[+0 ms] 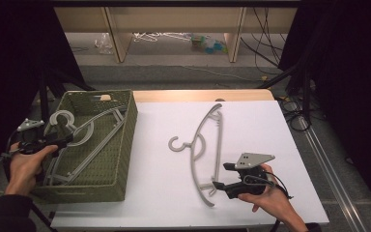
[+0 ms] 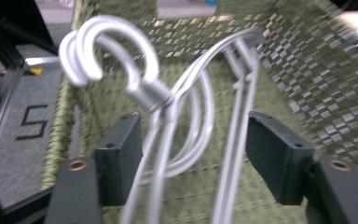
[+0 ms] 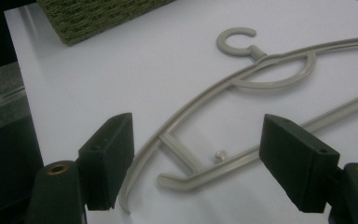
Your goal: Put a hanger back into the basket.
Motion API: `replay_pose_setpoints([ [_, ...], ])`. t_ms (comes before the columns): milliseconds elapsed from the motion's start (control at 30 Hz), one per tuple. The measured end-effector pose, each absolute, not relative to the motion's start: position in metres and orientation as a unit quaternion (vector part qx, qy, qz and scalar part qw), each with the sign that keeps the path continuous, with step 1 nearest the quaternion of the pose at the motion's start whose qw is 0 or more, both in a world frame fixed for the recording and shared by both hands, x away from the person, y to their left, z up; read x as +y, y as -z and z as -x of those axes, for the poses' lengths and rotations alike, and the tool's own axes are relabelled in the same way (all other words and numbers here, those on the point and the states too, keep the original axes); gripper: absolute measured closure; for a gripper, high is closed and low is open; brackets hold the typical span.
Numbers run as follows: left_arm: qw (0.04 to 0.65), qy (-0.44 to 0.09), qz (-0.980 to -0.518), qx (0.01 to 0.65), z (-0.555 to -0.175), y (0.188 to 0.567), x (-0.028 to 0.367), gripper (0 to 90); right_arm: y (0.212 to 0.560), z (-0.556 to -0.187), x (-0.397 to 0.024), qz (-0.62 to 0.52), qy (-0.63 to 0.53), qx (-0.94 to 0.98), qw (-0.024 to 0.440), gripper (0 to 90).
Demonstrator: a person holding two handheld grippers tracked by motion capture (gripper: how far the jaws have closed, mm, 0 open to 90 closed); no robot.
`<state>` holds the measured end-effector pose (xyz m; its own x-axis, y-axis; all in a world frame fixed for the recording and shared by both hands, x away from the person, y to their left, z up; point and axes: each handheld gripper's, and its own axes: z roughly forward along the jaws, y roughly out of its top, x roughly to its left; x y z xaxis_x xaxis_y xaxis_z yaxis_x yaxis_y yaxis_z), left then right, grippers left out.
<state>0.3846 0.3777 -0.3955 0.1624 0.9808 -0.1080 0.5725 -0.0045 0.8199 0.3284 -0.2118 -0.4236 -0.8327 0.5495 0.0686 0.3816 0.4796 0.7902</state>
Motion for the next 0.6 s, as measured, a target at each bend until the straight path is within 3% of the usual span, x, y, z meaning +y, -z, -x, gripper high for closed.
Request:
replay_pose_setpoints([
  [200, 0.414, -0.271, -0.660, 0.564, -0.366, 0.382, 0.361, 30.9, 0.424, -0.328, -0.211, -0.272, -0.433, 0.854, 0.098, 27.2],
  [600, 0.499, -0.233, -0.671, 0.497, -0.331, 0.366, 0.304, 19.1, 0.426, -0.328, -0.209, -0.275, -0.430, 0.854, 0.097, 24.2],
])
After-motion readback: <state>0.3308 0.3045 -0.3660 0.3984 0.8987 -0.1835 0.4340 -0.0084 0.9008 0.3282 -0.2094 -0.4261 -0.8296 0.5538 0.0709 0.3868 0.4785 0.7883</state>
